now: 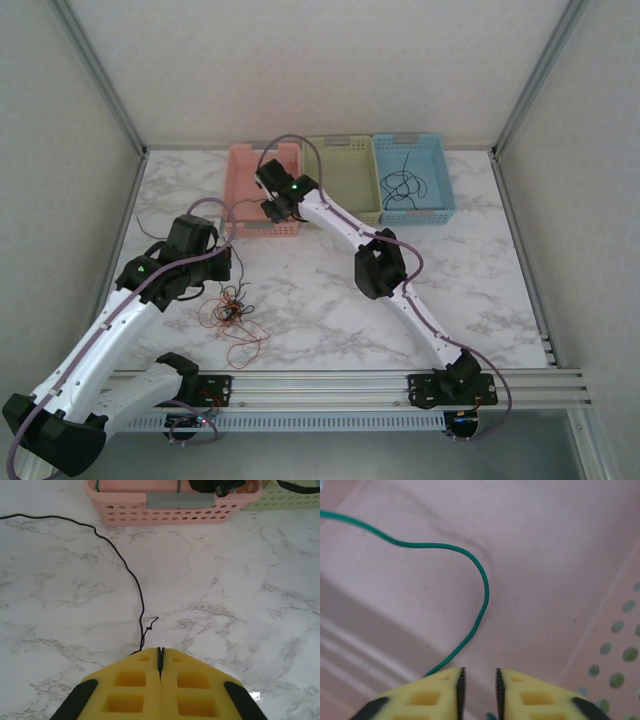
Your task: Untangle the cables
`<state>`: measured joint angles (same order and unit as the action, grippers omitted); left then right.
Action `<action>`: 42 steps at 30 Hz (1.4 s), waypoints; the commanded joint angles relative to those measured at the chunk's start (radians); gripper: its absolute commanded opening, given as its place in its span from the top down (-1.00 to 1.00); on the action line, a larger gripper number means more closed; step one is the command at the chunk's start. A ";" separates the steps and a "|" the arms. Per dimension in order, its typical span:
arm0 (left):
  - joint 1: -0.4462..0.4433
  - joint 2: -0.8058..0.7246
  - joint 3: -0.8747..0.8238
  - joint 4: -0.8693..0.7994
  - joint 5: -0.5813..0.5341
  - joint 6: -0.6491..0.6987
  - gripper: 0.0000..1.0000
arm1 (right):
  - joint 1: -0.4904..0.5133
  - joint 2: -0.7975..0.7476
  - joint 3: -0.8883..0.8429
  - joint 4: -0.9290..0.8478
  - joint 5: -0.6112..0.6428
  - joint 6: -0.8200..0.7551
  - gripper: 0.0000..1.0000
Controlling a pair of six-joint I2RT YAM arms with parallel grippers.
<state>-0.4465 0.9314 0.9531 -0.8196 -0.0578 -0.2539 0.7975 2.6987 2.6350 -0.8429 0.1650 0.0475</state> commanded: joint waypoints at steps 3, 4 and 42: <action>0.012 0.000 -0.007 0.007 0.009 0.015 1.00 | 0.010 -0.114 -0.046 -0.035 0.010 0.010 0.12; 0.012 0.000 -0.008 0.008 0.010 0.015 1.00 | 0.011 -0.125 -0.052 -0.035 0.007 0.013 0.09; 0.011 -0.097 0.066 0.102 0.277 -0.082 1.00 | 0.027 -1.200 -1.452 0.550 -0.356 0.352 0.03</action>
<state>-0.4427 0.8558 0.9676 -0.7780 0.1139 -0.2806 0.8124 1.5387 1.3193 -0.4297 -0.0566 0.2855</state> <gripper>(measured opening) 0.047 0.485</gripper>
